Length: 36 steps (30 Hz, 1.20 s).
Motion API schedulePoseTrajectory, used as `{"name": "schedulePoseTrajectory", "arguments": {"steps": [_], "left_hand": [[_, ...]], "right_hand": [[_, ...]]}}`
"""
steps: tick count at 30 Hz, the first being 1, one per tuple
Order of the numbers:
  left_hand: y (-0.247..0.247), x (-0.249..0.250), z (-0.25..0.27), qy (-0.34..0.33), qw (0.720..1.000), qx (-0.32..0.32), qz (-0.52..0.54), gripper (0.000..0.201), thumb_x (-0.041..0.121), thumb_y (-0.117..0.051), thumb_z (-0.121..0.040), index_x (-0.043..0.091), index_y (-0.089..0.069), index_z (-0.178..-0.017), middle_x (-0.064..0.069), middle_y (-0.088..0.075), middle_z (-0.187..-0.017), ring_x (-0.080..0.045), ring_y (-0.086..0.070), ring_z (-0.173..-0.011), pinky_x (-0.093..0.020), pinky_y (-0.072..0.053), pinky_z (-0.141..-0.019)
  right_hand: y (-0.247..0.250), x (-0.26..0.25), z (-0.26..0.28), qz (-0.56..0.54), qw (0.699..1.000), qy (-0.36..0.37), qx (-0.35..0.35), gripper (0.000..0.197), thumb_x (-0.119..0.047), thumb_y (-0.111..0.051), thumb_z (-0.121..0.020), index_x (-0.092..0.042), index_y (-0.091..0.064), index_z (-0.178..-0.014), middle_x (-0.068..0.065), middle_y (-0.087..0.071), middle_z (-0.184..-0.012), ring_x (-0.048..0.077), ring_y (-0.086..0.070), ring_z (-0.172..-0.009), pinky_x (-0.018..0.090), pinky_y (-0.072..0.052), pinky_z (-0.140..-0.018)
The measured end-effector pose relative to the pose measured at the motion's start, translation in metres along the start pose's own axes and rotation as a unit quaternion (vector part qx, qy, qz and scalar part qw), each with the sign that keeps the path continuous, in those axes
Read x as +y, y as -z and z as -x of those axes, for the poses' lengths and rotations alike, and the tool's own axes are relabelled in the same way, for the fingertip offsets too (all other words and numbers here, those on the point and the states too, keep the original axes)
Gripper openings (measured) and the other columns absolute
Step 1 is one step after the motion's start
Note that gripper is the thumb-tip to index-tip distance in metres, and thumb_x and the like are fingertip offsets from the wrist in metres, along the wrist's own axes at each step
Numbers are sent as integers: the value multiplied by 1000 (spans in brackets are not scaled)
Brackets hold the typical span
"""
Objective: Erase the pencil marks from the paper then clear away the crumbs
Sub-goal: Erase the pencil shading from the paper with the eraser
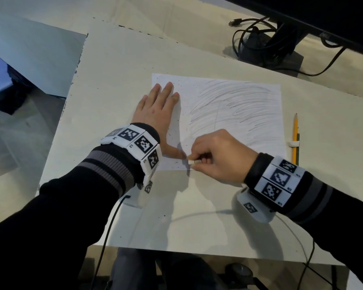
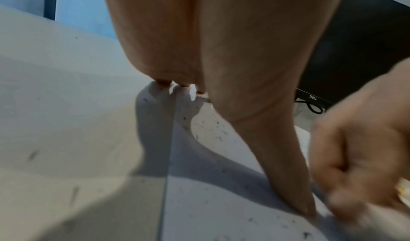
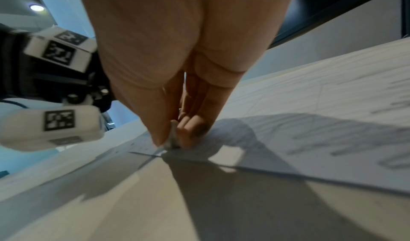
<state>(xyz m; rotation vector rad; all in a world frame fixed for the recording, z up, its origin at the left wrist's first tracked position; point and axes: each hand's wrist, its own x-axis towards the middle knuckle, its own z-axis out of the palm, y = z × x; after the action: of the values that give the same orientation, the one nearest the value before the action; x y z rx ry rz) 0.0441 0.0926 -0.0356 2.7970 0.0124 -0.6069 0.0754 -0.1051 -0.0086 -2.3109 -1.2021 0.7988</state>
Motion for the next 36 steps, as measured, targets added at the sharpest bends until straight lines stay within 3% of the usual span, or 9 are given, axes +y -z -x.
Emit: {"name": "schedulePoseTrajectory", "arguments": {"steps": [2, 7, 12, 17, 22, 27, 31, 36], "left_hand": [[0, 1, 0, 1, 1000, 1, -1, 152, 83, -73, -48, 14, 10, -156, -3, 23, -163, -25, 19, -150, -43, 5, -122], [2, 1, 2, 7, 1000, -8, 5, 151, 81, -74, -49, 15, 12, -155, -1, 25, -162, -23, 21, -149, -42, 7, -122], [2, 3, 1, 8, 1000, -6, -3, 151, 80, -76, -50, 15, 11, -155, -1, 25, -162, -24, 21, -149, -41, 7, -121], [3, 3, 1, 13, 1000, -14, -13, 151, 80, -75, -51, 15, 13, -155, -2, 26, -161, -24, 22, -149, -41, 8, -121], [2, 3, 1, 12, 1000, -6, -6, 153, 81, -76, -48, 15, 11, -155, -2, 24, -162, -23, 21, -150, -41, 7, -121], [2, 4, 1, 12, 1000, -6, -8, 153, 82, -75, -48, 15, 11, -155, -2, 24, -162, -24, 20, -150, -41, 8, -120], [3, 3, 1, 11, 1000, -2, -10, 151, 80, -76, -50, 14, 10, -156, -3, 24, -162, -24, 20, -150, -40, 9, -120], [4, 4, 2, 13, 1000, -11, -11, 151, 79, -76, -51, 15, 11, -155, -2, 25, -162, -24, 21, -150, -42, 6, -123]], "right_hand": [[2, -1, 1, 1, 999, -3, -36, 6, -24, -78, -81, -20, -74, -82, -11, -64, -74, 2, -56, -65, 19, -48, -64], [6, 6, -9, -4, 998, -19, 59, 4, -20, -75, -83, -17, -75, -82, -10, -64, -76, 5, -57, -66, 17, -46, -64], [6, 2, -2, 7, 999, -17, -37, 4, -23, -78, -80, -21, -74, -81, -11, -65, -75, 4, -58, -66, 22, -50, -64], [8, 9, -10, -16, 996, -44, 82, 4, -18, -77, -81, -18, -73, -81, -12, -64, -75, 4, -59, -65, 15, -47, -63], [9, 4, -2, -4, 999, -45, -23, 5, -23, -79, -80, -21, -75, -82, -10, -67, -74, 4, -61, -66, 14, -47, -63], [13, 5, -15, 10, 997, -56, 43, 5, -22, -77, -81, -23, -73, -80, -11, -65, -74, 4, -60, -65, 17, -48, -62], [14, -1, -9, 12, 996, -55, -70, 6, -23, -77, -81, -26, -71, -79, -11, -65, -67, 3, -60, -64, 14, -45, -63], [19, 10, -21, 31, 997, -64, 39, 4, -26, -76, -83, -24, -72, -84, -13, -65, -79, 3, -60, -72, 19, -49, -67]]}}
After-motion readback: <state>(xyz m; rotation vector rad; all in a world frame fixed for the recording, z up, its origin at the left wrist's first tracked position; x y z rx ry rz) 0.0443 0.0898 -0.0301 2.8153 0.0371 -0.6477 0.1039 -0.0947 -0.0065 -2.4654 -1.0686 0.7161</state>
